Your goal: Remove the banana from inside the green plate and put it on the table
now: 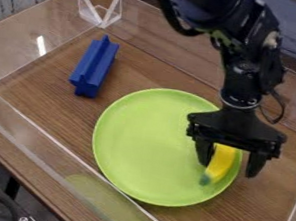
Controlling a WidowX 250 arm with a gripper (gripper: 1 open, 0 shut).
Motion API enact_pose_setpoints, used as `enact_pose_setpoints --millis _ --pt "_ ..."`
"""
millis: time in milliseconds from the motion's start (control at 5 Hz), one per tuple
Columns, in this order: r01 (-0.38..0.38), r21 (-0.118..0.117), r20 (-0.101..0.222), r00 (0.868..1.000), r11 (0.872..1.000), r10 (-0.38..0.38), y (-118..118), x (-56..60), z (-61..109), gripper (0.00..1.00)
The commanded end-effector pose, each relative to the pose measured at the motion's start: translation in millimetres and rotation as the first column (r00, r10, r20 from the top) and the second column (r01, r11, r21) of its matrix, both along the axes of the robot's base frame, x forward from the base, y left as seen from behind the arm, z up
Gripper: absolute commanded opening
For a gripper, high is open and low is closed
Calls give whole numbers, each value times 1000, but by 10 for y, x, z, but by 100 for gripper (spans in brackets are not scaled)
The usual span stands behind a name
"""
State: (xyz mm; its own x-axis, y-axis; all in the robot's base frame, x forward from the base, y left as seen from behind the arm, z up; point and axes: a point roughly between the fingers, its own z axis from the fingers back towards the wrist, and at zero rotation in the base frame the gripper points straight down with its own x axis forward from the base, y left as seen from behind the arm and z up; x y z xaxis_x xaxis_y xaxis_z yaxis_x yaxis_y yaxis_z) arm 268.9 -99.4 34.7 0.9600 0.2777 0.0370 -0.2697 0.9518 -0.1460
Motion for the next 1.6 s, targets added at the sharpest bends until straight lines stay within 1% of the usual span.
enact_pose_setpoints --millis 0,200,400,600,1400 --pt "13 -14 59 998 1000 -13 -42 45 169 100" --pt "16 -20 60 998 1000 -15 -71 46 180 0" --pt "28 -27 59 998 999 -26 -117 37 203 0" --pt "39 -35 58 998 999 -37 -170 32 217 100" --pt "55 -59 65 997 997 -51 -308 36 329 100"
